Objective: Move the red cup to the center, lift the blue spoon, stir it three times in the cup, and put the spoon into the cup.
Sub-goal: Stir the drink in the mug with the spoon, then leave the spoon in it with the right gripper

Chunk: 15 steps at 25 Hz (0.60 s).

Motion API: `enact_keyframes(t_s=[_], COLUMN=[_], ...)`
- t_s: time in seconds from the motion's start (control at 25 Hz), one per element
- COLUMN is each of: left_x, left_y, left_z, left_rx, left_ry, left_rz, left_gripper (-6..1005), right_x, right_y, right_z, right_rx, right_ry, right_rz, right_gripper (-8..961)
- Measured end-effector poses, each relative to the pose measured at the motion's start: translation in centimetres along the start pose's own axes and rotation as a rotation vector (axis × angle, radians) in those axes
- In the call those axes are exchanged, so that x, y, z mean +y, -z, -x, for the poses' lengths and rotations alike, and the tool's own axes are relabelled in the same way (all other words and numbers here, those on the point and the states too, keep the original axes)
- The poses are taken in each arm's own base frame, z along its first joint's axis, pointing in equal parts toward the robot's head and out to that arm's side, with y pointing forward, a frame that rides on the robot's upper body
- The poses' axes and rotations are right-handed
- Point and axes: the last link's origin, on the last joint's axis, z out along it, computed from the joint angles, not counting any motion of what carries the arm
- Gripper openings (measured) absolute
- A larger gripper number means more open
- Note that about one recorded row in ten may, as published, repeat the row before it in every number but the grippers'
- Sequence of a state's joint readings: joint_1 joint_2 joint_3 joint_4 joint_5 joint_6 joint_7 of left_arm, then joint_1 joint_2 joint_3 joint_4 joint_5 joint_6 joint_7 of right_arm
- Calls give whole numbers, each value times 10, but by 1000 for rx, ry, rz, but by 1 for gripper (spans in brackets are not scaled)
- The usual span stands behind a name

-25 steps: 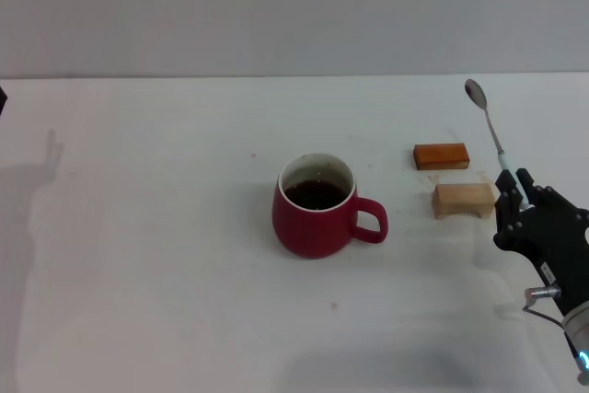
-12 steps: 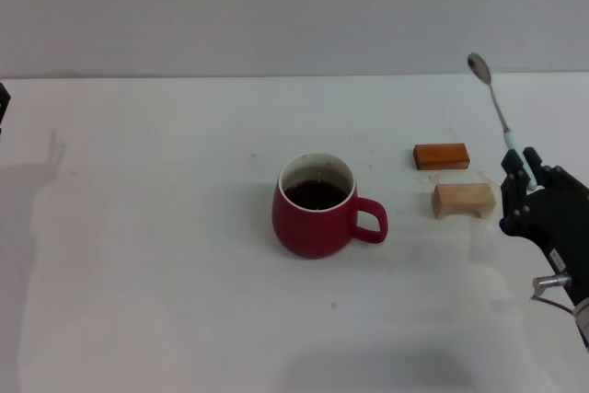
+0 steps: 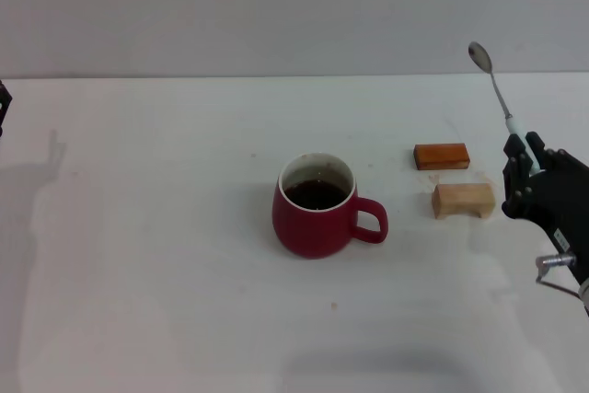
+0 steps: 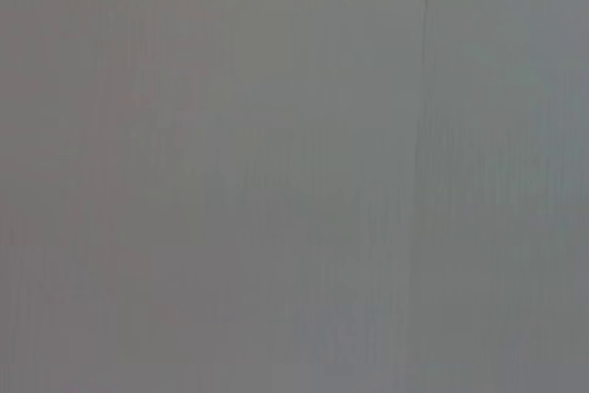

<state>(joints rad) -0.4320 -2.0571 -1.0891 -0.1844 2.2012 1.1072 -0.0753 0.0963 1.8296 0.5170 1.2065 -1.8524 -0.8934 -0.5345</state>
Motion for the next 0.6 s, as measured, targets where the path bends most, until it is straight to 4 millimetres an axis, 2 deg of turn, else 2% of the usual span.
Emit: enact_keyframes(t_s=[0.36,0.6], left_x=[0,0], left_y=[-1,-1], left_z=[1,1], left_rx=[-9,-9], left_ry=[1,1], left_rz=[-1,-1], left_gripper=[840,840], right_x=[3,6], right_y=[-7,-12], right_z=[20,25], right_rx=[34,63], right_ry=[-15,-10], right_rz=[30,58], right_gripper=[148,149])
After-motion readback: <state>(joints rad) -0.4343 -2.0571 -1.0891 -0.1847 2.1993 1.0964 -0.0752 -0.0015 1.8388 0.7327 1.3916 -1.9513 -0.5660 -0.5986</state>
